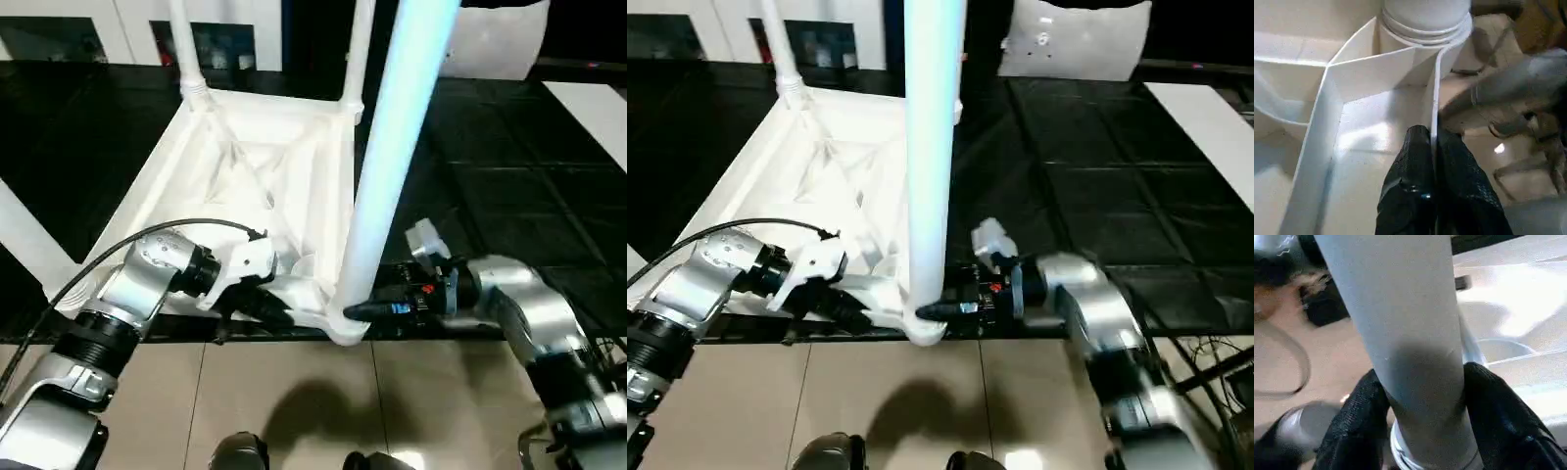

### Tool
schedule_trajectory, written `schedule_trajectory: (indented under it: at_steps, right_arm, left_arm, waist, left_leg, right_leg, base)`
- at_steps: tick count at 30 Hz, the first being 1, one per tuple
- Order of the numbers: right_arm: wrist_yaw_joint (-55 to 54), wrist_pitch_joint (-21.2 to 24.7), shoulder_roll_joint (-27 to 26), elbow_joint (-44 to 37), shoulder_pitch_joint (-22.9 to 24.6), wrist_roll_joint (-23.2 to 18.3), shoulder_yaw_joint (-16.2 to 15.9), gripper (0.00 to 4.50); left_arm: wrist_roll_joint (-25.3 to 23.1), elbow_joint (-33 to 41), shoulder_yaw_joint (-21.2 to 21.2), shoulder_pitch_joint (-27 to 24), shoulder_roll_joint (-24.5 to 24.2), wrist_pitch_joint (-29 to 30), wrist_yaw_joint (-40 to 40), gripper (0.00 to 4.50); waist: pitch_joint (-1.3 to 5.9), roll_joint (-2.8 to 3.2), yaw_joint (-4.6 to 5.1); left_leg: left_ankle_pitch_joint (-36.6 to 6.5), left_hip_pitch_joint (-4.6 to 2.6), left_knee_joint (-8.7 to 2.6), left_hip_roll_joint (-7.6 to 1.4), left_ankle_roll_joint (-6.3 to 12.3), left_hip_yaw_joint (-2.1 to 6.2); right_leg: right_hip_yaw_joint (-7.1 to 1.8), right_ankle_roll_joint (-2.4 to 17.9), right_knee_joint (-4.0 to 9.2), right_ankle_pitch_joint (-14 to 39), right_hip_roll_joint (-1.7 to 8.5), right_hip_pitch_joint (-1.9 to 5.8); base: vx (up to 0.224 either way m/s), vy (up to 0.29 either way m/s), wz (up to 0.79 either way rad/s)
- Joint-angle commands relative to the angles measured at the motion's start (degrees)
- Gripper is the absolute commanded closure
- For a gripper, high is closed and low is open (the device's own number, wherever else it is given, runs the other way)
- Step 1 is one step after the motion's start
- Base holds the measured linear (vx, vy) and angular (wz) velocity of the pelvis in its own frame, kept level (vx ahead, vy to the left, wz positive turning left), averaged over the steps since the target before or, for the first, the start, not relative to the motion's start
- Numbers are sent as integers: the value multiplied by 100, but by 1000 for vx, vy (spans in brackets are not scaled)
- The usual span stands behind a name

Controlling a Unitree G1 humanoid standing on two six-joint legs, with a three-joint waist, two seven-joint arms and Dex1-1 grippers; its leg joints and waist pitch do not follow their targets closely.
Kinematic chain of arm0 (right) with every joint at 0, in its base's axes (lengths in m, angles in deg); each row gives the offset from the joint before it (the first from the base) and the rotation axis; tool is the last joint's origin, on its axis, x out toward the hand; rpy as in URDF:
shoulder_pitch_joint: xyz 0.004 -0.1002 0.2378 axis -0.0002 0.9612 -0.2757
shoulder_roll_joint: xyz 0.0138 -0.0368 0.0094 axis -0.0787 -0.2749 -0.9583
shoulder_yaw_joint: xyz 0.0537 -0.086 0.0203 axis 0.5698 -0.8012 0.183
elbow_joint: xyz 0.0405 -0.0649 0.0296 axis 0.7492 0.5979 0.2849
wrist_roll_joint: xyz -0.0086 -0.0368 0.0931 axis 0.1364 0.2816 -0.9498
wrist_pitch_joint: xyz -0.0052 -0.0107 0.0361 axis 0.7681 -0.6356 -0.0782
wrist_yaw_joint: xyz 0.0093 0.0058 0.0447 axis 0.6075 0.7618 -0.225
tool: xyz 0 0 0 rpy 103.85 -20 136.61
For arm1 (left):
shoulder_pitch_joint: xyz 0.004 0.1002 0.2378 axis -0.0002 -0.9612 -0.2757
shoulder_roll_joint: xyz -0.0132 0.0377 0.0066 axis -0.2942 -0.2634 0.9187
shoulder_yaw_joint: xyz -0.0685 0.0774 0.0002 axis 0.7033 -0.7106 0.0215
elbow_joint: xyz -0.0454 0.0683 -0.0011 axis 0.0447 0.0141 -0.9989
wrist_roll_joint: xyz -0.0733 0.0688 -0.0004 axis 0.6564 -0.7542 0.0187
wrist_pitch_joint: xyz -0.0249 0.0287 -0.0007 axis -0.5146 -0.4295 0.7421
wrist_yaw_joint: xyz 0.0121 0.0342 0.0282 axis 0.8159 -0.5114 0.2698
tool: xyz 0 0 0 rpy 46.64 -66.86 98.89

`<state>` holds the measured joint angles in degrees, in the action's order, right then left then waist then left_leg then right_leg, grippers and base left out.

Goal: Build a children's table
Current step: Rotate leg to tighten

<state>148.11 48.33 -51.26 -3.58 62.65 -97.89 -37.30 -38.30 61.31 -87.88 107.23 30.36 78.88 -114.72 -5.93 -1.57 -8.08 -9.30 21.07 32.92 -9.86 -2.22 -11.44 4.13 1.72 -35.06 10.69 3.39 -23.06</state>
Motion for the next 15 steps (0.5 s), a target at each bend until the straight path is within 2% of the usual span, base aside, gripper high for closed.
schedule_trajectory:
  at_steps: [1, 4, 5, 6, 8, 9, 10, 11, 12, 14, 15]
  right_arm:
    - [-342, 342, -539, -375, 93, -205, -480, 255]
    - [-1306, 460, -1003, -392, 159, 201, -496, 255]
    - [-1472, 494, -1088, -386, 160, 262, -484, 255]
    - [-2103, 537, -1411, -269, 108, 449, -412, 255]
    - [-2547, 534, -1643, -133, 42, 538, -346, 255]
    - [-2675, 540, -1701, -101, 25, 571, -327, 255]
    - [-3046, 535, -1862, 20, -35, 677, -272, 255]
    - [-3351, 511, -1991, 149, -99, 761, -221, 255]
    - [-4083, 448, -2312, 492, -277, 879, -60, 255]
    - [-4846, 220, -2677, 980, -570, 1020, 175, 255]
    - [-4988, 160, -2752, 1090, -638, 1039, 228, 255]
  left_arm:
    - [282, 227, 8, 93, 606, 219, 550, 450]
    - [147, 164, 81, 117, 884, 492, 1101, 450]
    - [133, 152, 97, 128, 934, 533, 1182, 450]
    - [58, 100, 153, 173, 1099, 666, 1477, 450]
    - [-17, 36, 189, 219, 1211, 734, 1713, 450]
    - [-35, 21, 195, 230, 1239, 746, 1773, 450]
    - [-83, -37, 220, 268, 1326, 776, 1965, 450]
    - [-118, -98, 247, 305, 1401, 797, 2136, 450]
    - [-185, -240, 305, 402, 1571, 852, 2506, 450]
    - [-256, -408, 462, 516, 1783, 901, 2995, 450]
    - [-267, -443, 496, 541, 1825, 906, 3085, 450]
  waist:
    - [362, -34, 36]
    - [340, -20, 131]
    - [321, -42, 200]
    - [312, -20, 260]
    - [309, -52, 340]
    - [310, -34, 368]
    - [309, -27, 378]
    - [296, -30, 407]
    - [297, -15, 450]
    - [300, 13, 487]
    - [314, 44, 516]
  left_leg:
    - [-1457, -99, -400, -395, 140, 227]
    - [-1589, -82, -420, -377, 34, 260]
    - [-1673, -89, -430, -367, -6, 280]
    - [-1763, -88, -435, -356, -44, 296]
    - [-1827, -63, -439, -339, -71, 319]
    - [-1839, -67, -447, -337, -63, 326]
    - [-1860, -79, -438, -337, -54, 323]
    - [-1885, -121, -430, -329, -33, 307]
    - [-1939, -141, -432, -318, -57, 304]
    - [-1972, -123, -449, -318, -95, 334]
    - [-2026, -138, -451, -333, -119, 330]
  right_leg:
    - [-357, 872, 578, 2576, 653, 234]
    - [-349, 698, 618, 2971, 651, 218]
    - [-333, 639, 642, 3197, 652, 206]
    - [-321, 571, 675, 3413, 663, 202]
    - [-301, 470, 696, 3603, 669, 219]
    - [-300, 433, 712, 3650, 670, 212]
    - [-308, 424, 722, 3648, 669, 196]
    - [-325, 447, 739, 3604, 657, 149]
    - [-322, 478, 744, 3603, 643, 129]
    - [-292, 483, 745, 3584, 650, 173]
    - [-301, 541, 746, 3400, 652, 157]
  base:
    - [0, 0, 0]
    - [0, 0, 0]
    - [0, 0, 0]
    - [0, 0, 0]
    - [0, 0, 0]
    - [0, 0, 0]
    - [0, 0, 0]
    - [0, 0, 0]
    - [0, 0, 0]
    - [0, 0, 0]
    - [0, 0, 0]
